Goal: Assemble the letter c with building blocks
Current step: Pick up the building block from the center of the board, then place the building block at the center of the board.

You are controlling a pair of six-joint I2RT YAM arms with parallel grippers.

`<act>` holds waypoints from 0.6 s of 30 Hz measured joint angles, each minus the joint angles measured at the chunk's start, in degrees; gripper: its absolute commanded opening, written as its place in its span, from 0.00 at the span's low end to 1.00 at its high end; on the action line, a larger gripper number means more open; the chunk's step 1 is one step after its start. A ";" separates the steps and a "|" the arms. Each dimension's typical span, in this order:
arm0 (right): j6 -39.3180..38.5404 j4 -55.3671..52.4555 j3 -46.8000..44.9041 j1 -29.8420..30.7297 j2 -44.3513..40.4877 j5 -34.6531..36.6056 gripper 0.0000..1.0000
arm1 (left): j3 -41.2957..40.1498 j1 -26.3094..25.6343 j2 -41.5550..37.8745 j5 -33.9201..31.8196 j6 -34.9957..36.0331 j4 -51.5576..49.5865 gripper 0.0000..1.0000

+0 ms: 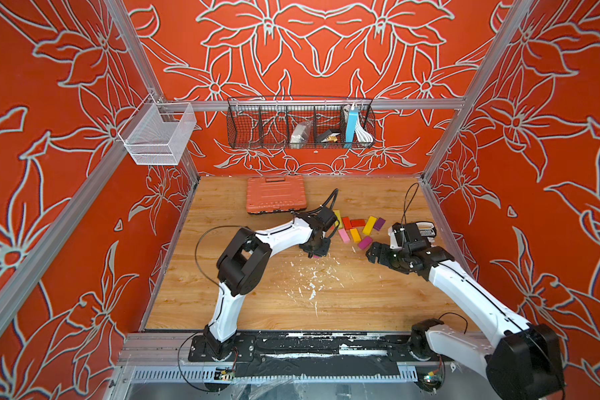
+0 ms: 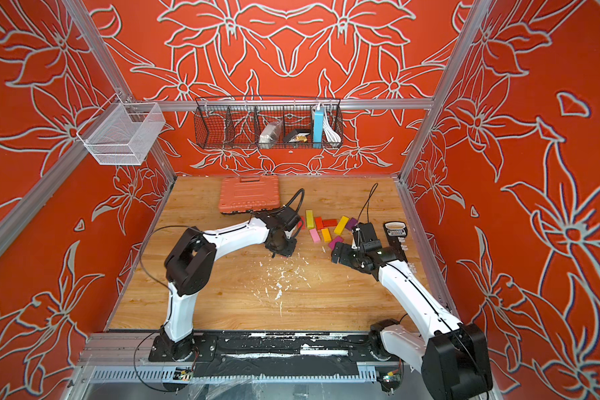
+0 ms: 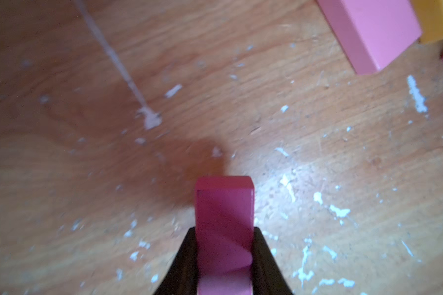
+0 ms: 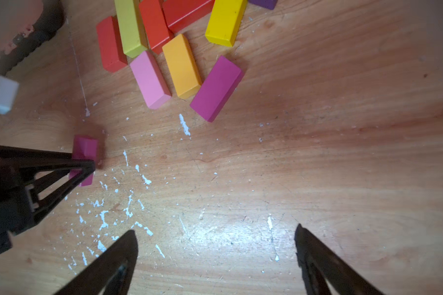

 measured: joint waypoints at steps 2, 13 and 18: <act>0.02 0.94 0.00 0.00 1.25 -2.36 0.98 | -3.32 2.38 -4.22 0.31 -6.12 0.85 0.05; 0.66 2.82 1.16 7.48 3.02 -6.05 0.98 | -18.10 8.09 -9.97 -0.96 -40.63 4.50 0.06; 1.27 3.37 1.11 9.70 3.04 -6.05 0.98 | -20.61 8.63 -11.19 -3.32 -53.77 4.98 0.06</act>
